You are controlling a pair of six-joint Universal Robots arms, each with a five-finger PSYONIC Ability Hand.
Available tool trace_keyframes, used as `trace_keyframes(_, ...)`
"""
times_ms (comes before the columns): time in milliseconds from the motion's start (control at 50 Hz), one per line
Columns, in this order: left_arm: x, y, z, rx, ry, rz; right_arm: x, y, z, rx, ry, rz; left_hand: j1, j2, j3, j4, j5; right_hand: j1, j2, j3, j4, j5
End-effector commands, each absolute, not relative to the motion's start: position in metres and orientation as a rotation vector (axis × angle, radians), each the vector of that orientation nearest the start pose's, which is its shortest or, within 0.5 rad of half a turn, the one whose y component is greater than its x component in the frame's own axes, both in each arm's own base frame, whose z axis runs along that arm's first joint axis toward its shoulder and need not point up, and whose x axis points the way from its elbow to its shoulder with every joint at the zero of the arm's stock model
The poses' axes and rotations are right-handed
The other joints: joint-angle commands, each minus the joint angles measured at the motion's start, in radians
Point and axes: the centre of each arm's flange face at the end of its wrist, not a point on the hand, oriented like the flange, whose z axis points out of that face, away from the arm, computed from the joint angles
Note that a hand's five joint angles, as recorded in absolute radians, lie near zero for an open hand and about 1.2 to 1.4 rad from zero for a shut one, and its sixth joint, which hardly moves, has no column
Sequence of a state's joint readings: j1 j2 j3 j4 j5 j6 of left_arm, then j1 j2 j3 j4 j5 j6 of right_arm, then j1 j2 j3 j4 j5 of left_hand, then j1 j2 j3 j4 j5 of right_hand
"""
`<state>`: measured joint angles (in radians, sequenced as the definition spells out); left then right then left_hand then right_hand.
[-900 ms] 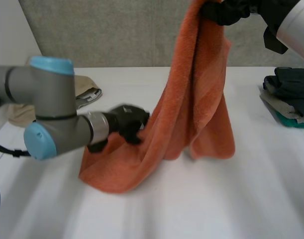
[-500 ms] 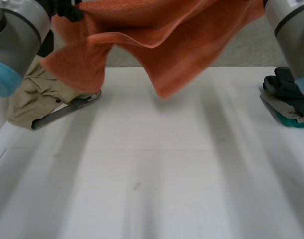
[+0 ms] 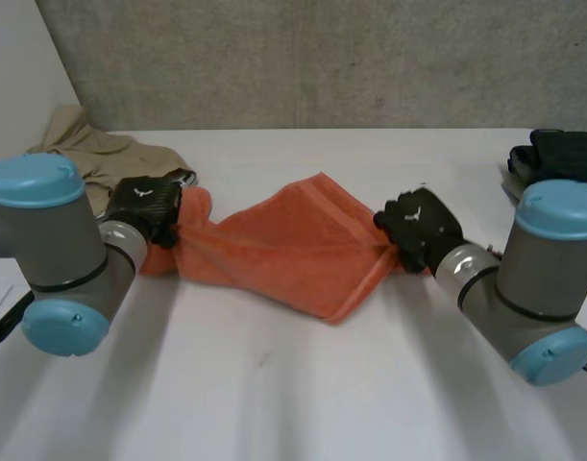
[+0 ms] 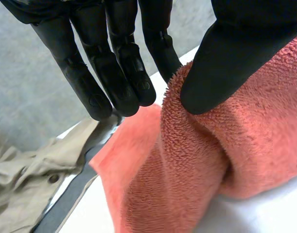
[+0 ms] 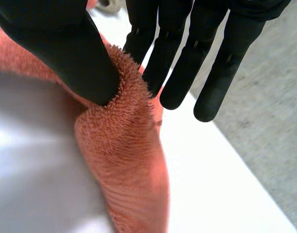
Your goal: Fold the laundry.
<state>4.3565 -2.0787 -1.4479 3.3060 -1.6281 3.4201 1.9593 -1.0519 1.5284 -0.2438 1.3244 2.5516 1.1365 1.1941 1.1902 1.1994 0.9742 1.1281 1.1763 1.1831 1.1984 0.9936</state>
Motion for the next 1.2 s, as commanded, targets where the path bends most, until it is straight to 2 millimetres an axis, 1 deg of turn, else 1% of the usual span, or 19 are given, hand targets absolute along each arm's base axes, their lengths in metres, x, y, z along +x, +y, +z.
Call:
trace_keyframes(20, -0.243, -0.310, 0.232, 0.694, 2.299, -2.058, 0.281, -0.273, 0.184, -1.361, 1.979, -1.957, 0.260, 0.202, 0.206, 0.197, 0.248, 0.268, 0.220, 0.213, 0.198, 0.228)
trace_keyframes(120, -0.240, -0.283, 0.294, 0.699, 2.144, -2.266, 0.273, -0.251, 0.223, -1.371, 1.917, -2.019, 0.260, 0.202, 0.206, 0.197, 0.248, 0.268, 0.220, 0.213, 0.198, 0.228)
trace_keyframes(140, -0.238, -0.274, 0.317, 0.676, 2.069, -2.350, 0.270, -0.244, 0.238, -1.364, 1.878, -2.054, 0.260, 0.202, 0.206, 0.197, 0.248, 0.268, 0.220, 0.213, 0.198, 0.228)
trace_keyframes(200, -0.236, -0.258, 0.350, 0.659, 1.959, -2.464, 0.267, -0.234, 0.264, -1.341, 1.801, -2.121, 0.260, 0.202, 0.206, 0.197, 0.248, 0.268, 0.220, 0.213, 0.198, 0.228)
trace_keyframes(220, -0.235, -0.249, 0.370, 0.643, 1.888, -2.531, 0.266, -0.229, 0.279, -1.319, 1.743, -2.157, 0.260, 0.202, 0.206, 0.197, 0.248, 0.268, 0.220, 0.213, 0.198, 0.228)
trace_keyframes(280, -0.237, -0.254, 0.384, 0.627, 1.835, -2.570, 0.265, -0.220, 0.304, -1.265, 1.657, -2.195, 0.260, 0.202, 0.206, 0.197, 0.248, 0.268, 0.220, 0.213, 0.198, 0.228)
trace_keyframes(340, -0.246, -0.274, 0.381, 0.625, 1.859, -2.543, 0.265, -0.214, 0.315, -1.208, 1.627, -2.171, 0.260, 0.202, 0.206, 0.197, 0.248, 0.268, 0.220, 0.213, 0.198, 0.228)
trace_keyframes(420, -0.257, -0.311, 0.353, 0.634, 1.954, -2.433, 0.262, -0.220, 0.311, -1.129, 1.669, -2.118, 0.260, 0.202, 0.206, 0.197, 0.248, 0.268, 0.220, 0.213, 0.198, 0.228)
trace_keyframes(440, -0.261, -0.327, 0.338, 0.640, 1.992, -2.381, 0.263, -0.223, 0.305, -1.111, 1.690, -2.090, 0.260, 0.202, 0.206, 0.197, 0.248, 0.268, 0.220, 0.213, 0.198, 0.228)
trace_keyframes(560, -0.277, -0.367, 0.284, 0.682, 2.120, -2.247, 0.273, -0.230, 0.276, -1.118, 1.766, -1.981, 0.260, 0.202, 0.206, 0.197, 0.248, 0.268, 0.220, 0.213, 0.198, 0.228)
trace_keyframes(620, -0.292, -0.387, 0.242, 0.753, 2.174, -2.177, 0.280, -0.238, 0.250, -1.140, 1.840, -1.915, 0.260, 0.202, 0.206, 0.197, 0.248, 0.268, 0.220, 0.213, 0.198, 0.228)
trace_keyframes(780, -0.303, -0.420, 0.189, 0.823, 2.166, -2.119, 0.286, -0.260, 0.216, -1.076, 1.935, -2.005, 0.260, 0.202, 0.206, 0.197, 0.248, 0.268, 0.220, 0.213, 0.198, 0.228)
trace_keyframes(820, -0.307, -0.421, 0.188, 0.833, 2.169, -2.129, 0.287, -0.262, 0.212, -1.059, 1.946, -2.034, 0.196, 0.139, 0.142, 0.133, 0.184, 0.268, 0.220, 0.213, 0.198, 0.228)
trace_keyframes(840, -0.308, -0.420, 0.188, 0.841, 2.176, -2.131, 0.288, -0.263, 0.210, -1.052, 1.951, -2.046, -0.028, -0.086, -0.082, -0.091, -0.041, 0.268, 0.220, 0.213, 0.198, 0.228)
trace_keyframes(860, -0.311, -0.416, 0.189, 0.867, 2.196, -2.133, 0.289, -0.263, 0.206, -1.041, 1.961, -2.063, -0.574, -0.632, -0.628, -0.637, -0.586, 0.268, 0.220, 0.213, 0.198, 0.228)
trace_keyframes(900, -0.313, -0.410, 0.194, 0.892, 2.207, -2.130, 0.291, -0.263, 0.203, -1.036, 1.962, -2.078, -0.962, -1.020, -1.016, -1.025, -0.974, 0.268, 0.220, 0.213, 0.198, 0.228)
trace_keyframes(980, -0.305, -0.395, 0.220, 0.881, 2.214, -2.132, 0.293, -0.263, 0.201, -1.050, 1.951, -2.106, -0.962, -1.020, -1.016, -1.025, -0.974, 0.268, 0.220, 0.213, 0.198, 0.228)
trace_keyframes(1080, -0.278, -0.363, 0.276, 0.784, 2.166, -2.179, 0.293, -0.264, 0.205, -1.076, 1.936, -2.142, -0.962, -1.020, -1.016, -1.025, -0.974, 0.268, 0.220, 0.213, 0.198, 0.228)
trace_keyframes(1200, -0.252, -0.308, 0.288, 0.760, 2.261, -2.083, 0.296, -0.260, 0.224, -1.083, 1.873, -2.202, -0.962, -1.020, -1.016, -1.025, -0.974, 0.268, 0.220, 0.213, 0.198, 0.228)
